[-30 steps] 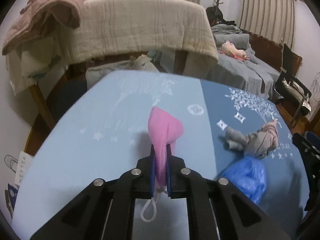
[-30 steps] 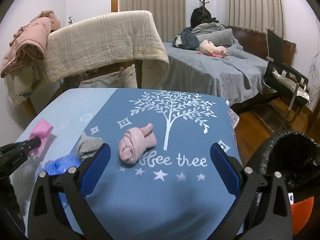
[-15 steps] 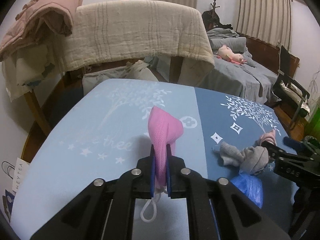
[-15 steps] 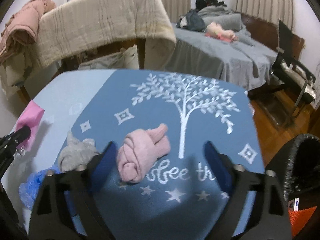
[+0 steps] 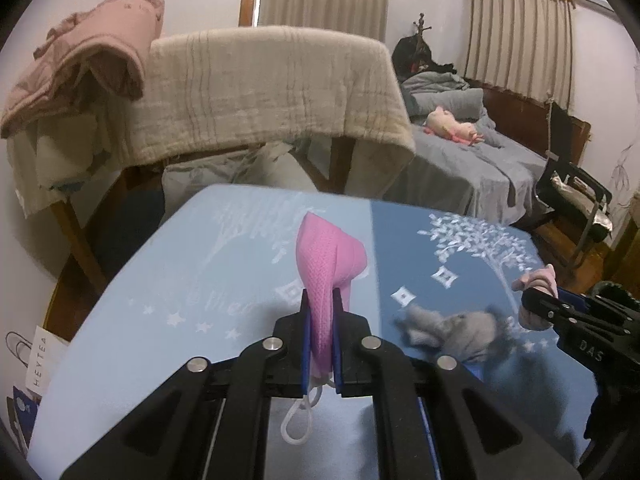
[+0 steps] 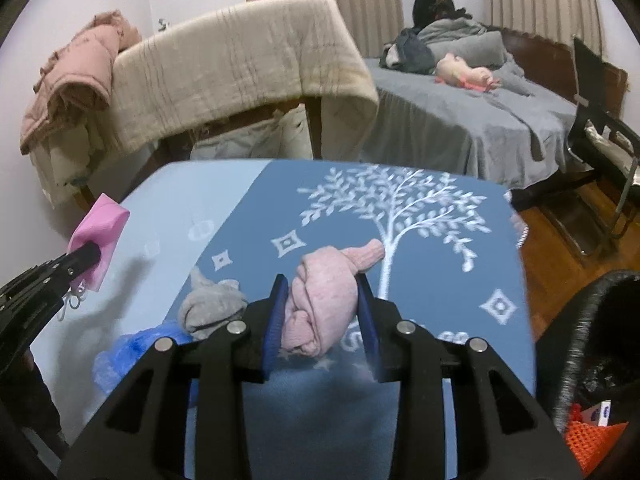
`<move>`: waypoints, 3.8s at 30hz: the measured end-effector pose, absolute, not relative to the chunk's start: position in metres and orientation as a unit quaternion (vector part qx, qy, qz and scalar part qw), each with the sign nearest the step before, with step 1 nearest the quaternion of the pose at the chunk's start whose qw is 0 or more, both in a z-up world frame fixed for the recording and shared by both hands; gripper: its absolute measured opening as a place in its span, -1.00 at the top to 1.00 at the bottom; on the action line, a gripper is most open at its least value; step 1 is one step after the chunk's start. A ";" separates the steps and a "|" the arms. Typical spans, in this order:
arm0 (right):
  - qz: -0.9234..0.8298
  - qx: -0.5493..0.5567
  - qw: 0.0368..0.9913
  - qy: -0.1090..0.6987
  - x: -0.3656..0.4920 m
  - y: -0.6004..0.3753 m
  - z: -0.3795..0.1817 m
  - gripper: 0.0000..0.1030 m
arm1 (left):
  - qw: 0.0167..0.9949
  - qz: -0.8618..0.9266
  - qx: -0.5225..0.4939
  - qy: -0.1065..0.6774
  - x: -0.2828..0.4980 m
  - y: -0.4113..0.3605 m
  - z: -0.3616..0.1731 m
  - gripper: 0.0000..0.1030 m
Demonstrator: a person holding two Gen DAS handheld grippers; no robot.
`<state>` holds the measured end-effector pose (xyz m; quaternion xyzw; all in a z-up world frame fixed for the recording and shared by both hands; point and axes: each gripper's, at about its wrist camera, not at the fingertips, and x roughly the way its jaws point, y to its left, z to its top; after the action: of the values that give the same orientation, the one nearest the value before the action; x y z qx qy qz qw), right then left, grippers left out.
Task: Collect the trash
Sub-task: 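Carry the pink mask and pink sock with both grippers over the bin, then open both grippers over the bin to drop the mask and sock, then move both grippers back over the table toward the blue bag and grey sock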
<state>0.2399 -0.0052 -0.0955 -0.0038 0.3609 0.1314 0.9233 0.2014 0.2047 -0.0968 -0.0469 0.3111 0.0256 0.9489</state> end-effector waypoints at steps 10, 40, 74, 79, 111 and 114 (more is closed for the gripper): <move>0.105 0.002 0.942 0.320 0.191 -0.058 -0.055 0.35 | 0.961 -0.029 -0.033 0.274 0.178 0.135 -0.056 0.84; -0.052 0.036 0.954 0.291 0.094 -0.258 -0.030 0.35 | 0.940 -0.216 -0.008 0.263 0.148 -0.080 -0.040 0.84; -0.168 0.053 0.944 0.279 0.065 -0.352 -0.051 -0.79 | 0.909 -0.294 -0.007 0.297 0.157 -0.171 -0.076 -0.40; -0.152 0.058 0.948 0.272 0.062 -0.343 -0.045 -0.89 | 0.925 -0.266 -0.006 0.270 0.149 -0.145 -0.063 -0.67; 0.043 0.018 0.957 0.287 0.115 -0.123 -0.055 -0.89 | 0.963 -0.005 -0.002 0.269 0.135 0.112 -0.080 -0.87; 0.051 0.013 0.956 0.289 0.119 -0.110 -0.060 -0.89 | 0.959 0.003 -0.008 0.283 0.141 0.124 -0.091 -0.87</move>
<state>0.1193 -0.1101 -0.0600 0.0130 0.2894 0.0505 0.9558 0.1406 0.1239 -0.0914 -0.0082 0.2826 0.0029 0.9592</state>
